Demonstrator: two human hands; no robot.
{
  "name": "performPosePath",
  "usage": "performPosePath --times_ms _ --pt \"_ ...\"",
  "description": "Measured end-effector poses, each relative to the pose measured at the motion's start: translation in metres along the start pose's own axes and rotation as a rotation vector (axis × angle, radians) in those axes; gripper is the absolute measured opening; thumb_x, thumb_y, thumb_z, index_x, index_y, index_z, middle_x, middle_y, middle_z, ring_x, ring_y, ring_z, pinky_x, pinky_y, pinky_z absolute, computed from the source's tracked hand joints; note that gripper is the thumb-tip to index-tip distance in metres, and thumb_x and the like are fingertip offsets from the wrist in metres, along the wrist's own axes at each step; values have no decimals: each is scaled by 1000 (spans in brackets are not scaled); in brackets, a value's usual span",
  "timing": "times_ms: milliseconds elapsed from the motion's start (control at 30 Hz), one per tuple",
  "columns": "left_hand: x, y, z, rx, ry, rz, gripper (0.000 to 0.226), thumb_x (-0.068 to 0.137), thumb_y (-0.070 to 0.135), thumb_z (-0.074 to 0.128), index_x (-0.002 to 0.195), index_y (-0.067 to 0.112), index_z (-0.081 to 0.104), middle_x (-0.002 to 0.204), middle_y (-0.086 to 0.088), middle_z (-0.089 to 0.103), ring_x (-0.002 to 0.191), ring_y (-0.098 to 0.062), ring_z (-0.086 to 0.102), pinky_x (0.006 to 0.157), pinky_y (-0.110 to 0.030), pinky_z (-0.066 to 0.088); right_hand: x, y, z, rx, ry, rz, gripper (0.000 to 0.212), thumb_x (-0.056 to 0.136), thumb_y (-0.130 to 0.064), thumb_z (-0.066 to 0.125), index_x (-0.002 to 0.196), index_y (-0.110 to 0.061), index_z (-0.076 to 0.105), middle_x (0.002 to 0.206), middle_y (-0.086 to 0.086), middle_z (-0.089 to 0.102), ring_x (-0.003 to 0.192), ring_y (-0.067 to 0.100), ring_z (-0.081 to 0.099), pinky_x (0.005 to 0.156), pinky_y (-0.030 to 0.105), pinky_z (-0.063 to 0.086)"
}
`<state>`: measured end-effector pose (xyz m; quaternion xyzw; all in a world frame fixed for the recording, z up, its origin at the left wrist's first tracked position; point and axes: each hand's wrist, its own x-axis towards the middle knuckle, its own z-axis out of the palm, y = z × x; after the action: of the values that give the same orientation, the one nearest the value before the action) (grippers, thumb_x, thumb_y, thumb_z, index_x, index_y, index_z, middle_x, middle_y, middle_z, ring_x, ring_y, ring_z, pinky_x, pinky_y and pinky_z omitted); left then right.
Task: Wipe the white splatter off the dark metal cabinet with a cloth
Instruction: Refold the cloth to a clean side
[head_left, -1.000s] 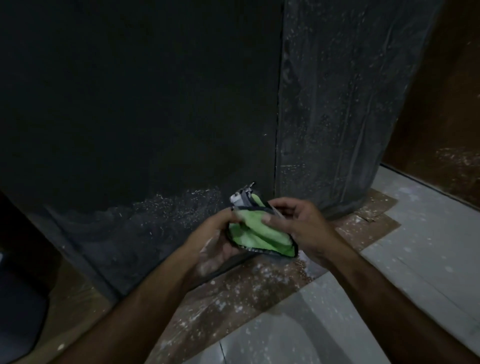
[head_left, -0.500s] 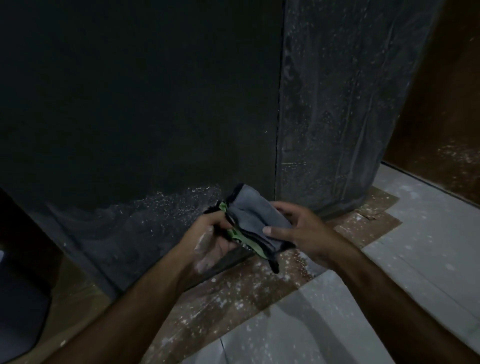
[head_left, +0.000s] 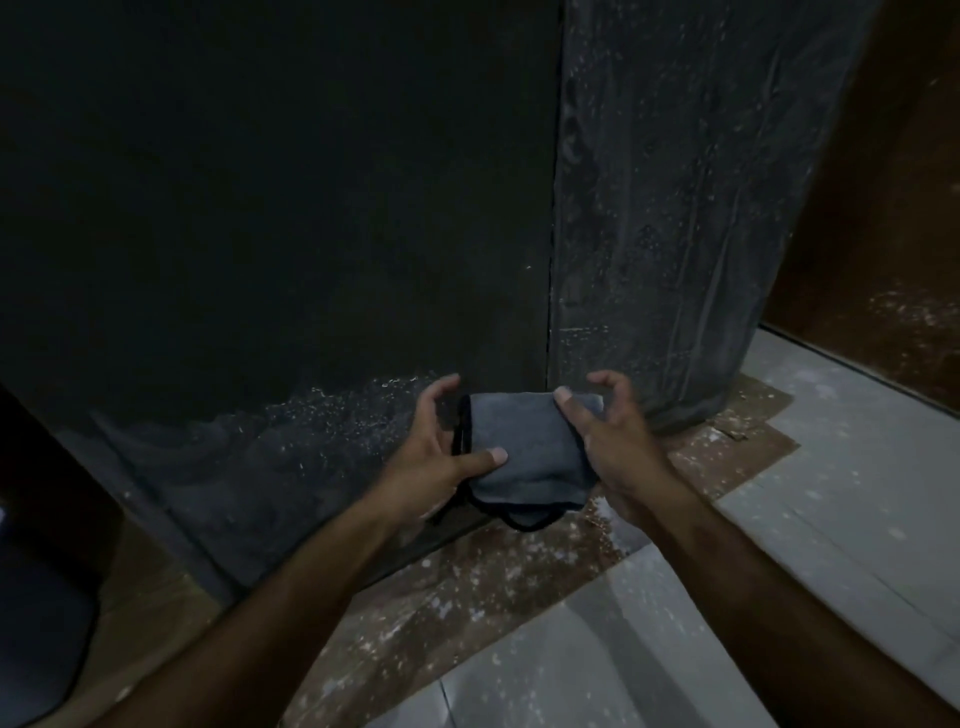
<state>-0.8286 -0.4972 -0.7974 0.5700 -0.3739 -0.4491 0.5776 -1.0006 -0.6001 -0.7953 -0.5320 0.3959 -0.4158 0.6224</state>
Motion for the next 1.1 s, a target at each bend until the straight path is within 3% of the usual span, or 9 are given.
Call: performPosePath --times_ms 233,400,567,633,767,833,967,1033,1100 --pt "2 5 -9 -32 -65 117 36 90 -18 63 110 11 68 124 -13 68 111 -24 68 86 -29 61 -14 15 -5 257 -254 243 49 97 -13 69 132 -33 42 125 18 67 104 34 71 86 51 59" --pt "8 5 -20 199 -17 50 60 81 -6 82 134 14 62 132 -11 66 106 -10 71 85 -24 60 -11 14 -3 152 -221 57 34 98 -10 67 126 -28 56 121 22 69 95 30 75 78 44 63" --pt "5 18 -28 676 -142 50 91 77 22 93 153 27 44 140 9 56 124 -6 60 101 -25 55 -8 7 -10 -510 -400 -37 77 70 -30 96 135 -28 56 127 -5 60 113 14 64 91 38 61" --pt "3 21 -28 962 -193 87 83 72 35 95 144 29 54 130 14 59 116 -4 60 94 -21 54 -4 7 -11 -656 -378 -159 53 76 -24 92 122 -22 66 115 -4 65 105 10 65 91 41 60" --pt "0 15 -33 1293 -113 305 26 84 37 83 102 33 63 107 9 53 97 -10 55 75 -26 45 2 6 -22 -739 -371 -255 18 84 -26 85 96 -25 72 99 -8 65 88 -2 62 82 32 58" --pt "-2 11 -33 1292 -60 405 24 86 37 79 93 37 55 107 10 49 95 -8 50 74 -27 42 5 12 -25 -613 -325 -232 24 82 -30 87 98 -26 69 107 -4 62 96 0 63 81 28 57" --pt "-2 17 -22 972 45 420 14 88 22 79 92 26 66 81 10 66 71 -5 62 59 -30 49 7 25 -5 34 -184 268 74 65 -57 90 127 -28 60 128 7 69 109 30 72 90 54 61" --pt "3 26 -16 973 54 470 12 85 22 78 92 24 68 76 8 66 67 -7 62 58 -35 51 1 21 10 179 -317 428 75 76 -68 75 136 -27 56 133 13 67 113 40 69 95 60 57" --pt "5 38 -9 1078 65 526 16 81 31 75 92 24 66 79 9 64 71 -11 61 61 -38 51 -2 4 22 252 -322 420 64 88 -64 66 136 -22 56 134 16 66 115 41 68 98 61 55"
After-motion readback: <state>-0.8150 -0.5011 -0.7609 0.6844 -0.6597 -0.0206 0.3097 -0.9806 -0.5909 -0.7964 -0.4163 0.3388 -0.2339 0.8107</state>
